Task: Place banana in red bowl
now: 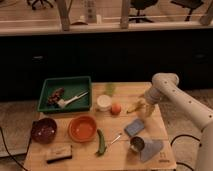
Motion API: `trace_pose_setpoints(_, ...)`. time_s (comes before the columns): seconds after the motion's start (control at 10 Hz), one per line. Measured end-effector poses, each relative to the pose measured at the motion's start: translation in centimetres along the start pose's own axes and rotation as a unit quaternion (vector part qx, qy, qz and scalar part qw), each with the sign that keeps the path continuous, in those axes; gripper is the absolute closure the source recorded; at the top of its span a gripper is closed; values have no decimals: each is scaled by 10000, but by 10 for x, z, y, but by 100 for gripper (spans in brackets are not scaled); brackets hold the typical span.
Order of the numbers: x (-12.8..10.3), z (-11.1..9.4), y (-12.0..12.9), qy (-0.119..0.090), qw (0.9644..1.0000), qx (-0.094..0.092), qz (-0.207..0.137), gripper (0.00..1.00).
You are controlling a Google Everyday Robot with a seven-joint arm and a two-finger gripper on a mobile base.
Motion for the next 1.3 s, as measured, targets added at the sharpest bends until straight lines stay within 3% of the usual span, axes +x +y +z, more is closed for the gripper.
trace_pose_setpoints(1.3,6,9,-1,-135,9997,-124,-160,20)
